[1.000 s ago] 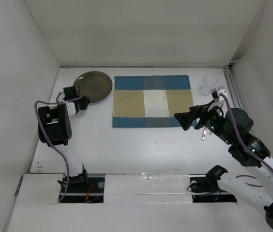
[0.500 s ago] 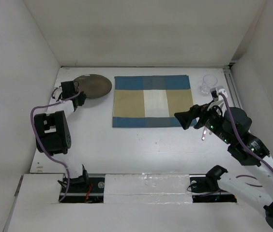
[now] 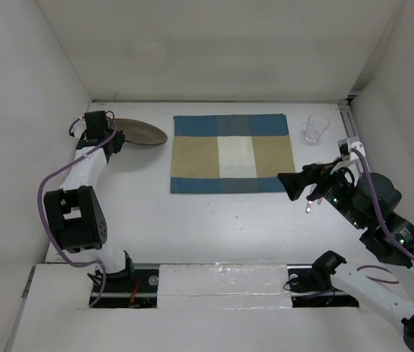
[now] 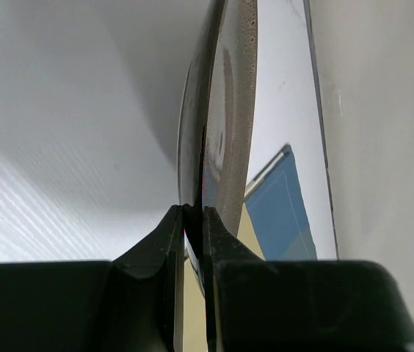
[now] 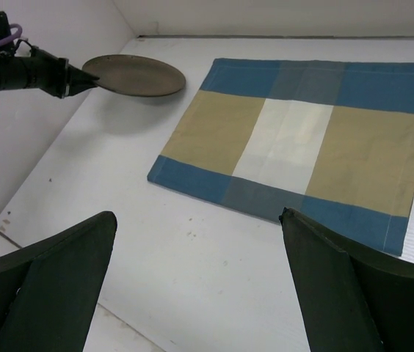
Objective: Set the dinner table for one person
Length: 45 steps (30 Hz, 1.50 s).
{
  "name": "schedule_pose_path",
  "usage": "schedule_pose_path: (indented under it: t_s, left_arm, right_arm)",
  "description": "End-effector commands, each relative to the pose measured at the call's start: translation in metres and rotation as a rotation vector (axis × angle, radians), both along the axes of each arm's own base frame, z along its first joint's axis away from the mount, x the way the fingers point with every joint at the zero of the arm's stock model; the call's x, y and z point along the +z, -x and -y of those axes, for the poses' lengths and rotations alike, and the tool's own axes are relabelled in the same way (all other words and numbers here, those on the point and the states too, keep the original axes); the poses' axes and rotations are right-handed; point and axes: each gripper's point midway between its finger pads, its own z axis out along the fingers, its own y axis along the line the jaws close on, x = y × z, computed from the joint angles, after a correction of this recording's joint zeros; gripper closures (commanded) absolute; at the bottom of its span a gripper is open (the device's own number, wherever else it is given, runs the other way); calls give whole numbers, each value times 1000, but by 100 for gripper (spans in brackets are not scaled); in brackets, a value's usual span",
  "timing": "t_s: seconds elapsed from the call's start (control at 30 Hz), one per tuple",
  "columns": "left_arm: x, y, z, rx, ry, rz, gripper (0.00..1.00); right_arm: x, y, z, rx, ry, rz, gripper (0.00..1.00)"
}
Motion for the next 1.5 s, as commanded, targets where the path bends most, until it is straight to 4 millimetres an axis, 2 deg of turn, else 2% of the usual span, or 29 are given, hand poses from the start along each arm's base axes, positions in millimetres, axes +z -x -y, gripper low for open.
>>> schedule_pose_path:
  t_s: [0.0,0.07,0.27,0.33,0.37,0.47,0.73,0.77,0.8,0.93,0.97,1.0,1.07,1.13,1.17,1.2,1.27,1.3,1.33,1.43,1.47]
  left_arm:
    - [117,-16,11,-48,-4,361,100]
    - [127,-12,13,-64,-9,383,100]
    - [137,-13,20,-103,-3,403,100]
    - [137,-13,24,-124,8,405,100]
    - [146,-12,26,-138,10,434,100]
    - [152,-12,36,-191,33,460,100]
    - [150,-13,51,-254,61,469,100]
    - [148,-11,58,-285,88,473,100]
    - [155,-12,61,-308,92,500,100]
    - [150,-17,74,-374,147,516,100]
    - [155,-17,80,-390,156,536,100]
    - [149,-17,89,-420,170,529,100]
    - [153,-21,101,-462,186,562,100]
    - [153,-21,124,-538,230,577,100]
    - [165,-23,132,-575,237,638,100]
    - [157,-24,146,-615,268,640,100]
    - [162,-22,168,-702,304,685,100]
    - [157,-26,176,-723,323,685,100]
    - [158,-25,198,-779,335,703,100]
    - [158,-24,220,-839,357,728,100]
    - [150,-25,230,-852,380,714,100]
  right_arm:
    - [28,5,16,-55,-26,63,0]
    - [29,5,19,-64,-24,62,0]
    - [29,7,22,-75,-23,63,0]
    - [26,7,23,-74,-10,60,0]
    - [26,7,23,-74,-10,60,0]
    - [32,9,26,-83,-20,75,0]
    - [30,7,25,-83,-14,67,0]
    - [30,7,25,-83,-14,67,0]
    - [30,7,25,-83,-14,67,0]
    - [30,5,23,-83,-13,66,0]
    - [30,5,23,-83,-13,66,0]
    - [28,3,22,-83,-8,59,0]
    - [31,1,23,-94,-4,71,0]
    - [31,1,23,-94,-4,71,0]
    - [33,-1,24,-104,-4,71,0]
    - [33,-1,24,-104,-4,71,0]
    - [37,0,25,-104,-10,80,0]
    - [37,0,25,-104,-10,80,0]
    - [37,0,25,-104,-10,80,0]
    - [37,1,28,-116,-3,73,0]
    - [37,1,28,-116,-3,73,0]
